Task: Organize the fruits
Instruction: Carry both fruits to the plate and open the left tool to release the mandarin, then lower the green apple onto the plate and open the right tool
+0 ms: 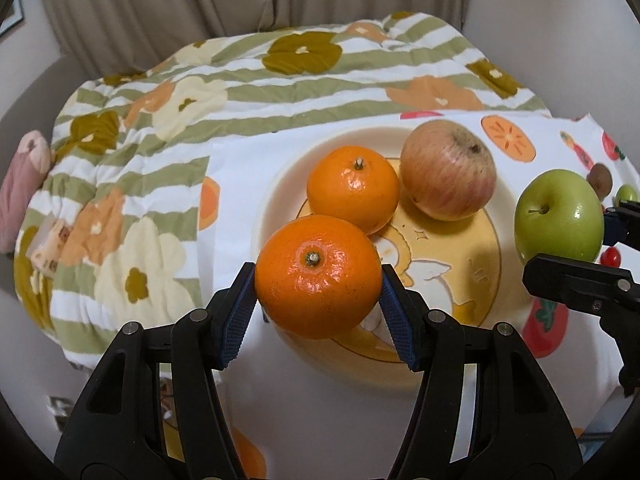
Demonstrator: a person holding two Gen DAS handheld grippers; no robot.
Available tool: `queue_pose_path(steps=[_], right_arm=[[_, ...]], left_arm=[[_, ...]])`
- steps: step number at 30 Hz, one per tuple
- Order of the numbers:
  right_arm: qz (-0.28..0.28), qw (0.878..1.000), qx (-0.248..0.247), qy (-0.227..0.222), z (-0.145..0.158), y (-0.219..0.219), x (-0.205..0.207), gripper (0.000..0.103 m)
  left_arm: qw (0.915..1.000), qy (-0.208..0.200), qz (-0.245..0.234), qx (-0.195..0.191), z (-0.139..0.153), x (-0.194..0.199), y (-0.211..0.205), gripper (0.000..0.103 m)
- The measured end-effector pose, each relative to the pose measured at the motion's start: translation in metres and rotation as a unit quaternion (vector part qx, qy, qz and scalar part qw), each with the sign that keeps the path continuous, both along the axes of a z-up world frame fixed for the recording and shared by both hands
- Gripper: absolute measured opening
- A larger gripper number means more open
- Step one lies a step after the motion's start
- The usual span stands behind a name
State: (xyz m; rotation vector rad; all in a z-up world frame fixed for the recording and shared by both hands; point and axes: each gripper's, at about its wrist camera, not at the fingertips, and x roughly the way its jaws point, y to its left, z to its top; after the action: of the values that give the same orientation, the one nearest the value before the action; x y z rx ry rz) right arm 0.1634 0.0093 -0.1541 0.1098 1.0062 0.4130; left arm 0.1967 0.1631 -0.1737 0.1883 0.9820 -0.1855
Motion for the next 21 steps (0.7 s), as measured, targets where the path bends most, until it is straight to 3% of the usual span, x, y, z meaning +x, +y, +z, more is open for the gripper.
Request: queue_pose_path(steps=[5, 10, 11, 14, 21], right_arm=[[-0.010, 1.000, -0.001, 0.008, -0.006, 0.000, 0.004, 0.053], [-0.020, 1.000, -0.003, 0.011, -0.007, -0.003, 0.005, 0.053], [-0.021, 1.000, -0.003, 0.011, -0.007, -0.003, 0.005, 0.053], [-0.022, 1.000, -0.006, 0.010, -0.006, -0.006, 0.004, 0.053], [-0.019, 1.000, -0.010, 0.006, 0.000, -0.010, 0.000, 0.053]], left_arm=[[0.9999, 0.000, -0.011, 0.012, -0.003, 0.003, -0.006, 0.065], [0.9999, 0.009, -0.014, -0.003, -0.005, 0.004, -0.007, 0.065], [0.9998, 0.007, -0.016, -0.005, -0.005, 0.005, -0.007, 0.069], [0.9998, -0.009, -0.012, -0.009, 0.001, 0.002, -0.004, 0.101], [0.9989, -0.015, 0.017, -0.041, 0.017, -0.008, 0.016, 0.103]])
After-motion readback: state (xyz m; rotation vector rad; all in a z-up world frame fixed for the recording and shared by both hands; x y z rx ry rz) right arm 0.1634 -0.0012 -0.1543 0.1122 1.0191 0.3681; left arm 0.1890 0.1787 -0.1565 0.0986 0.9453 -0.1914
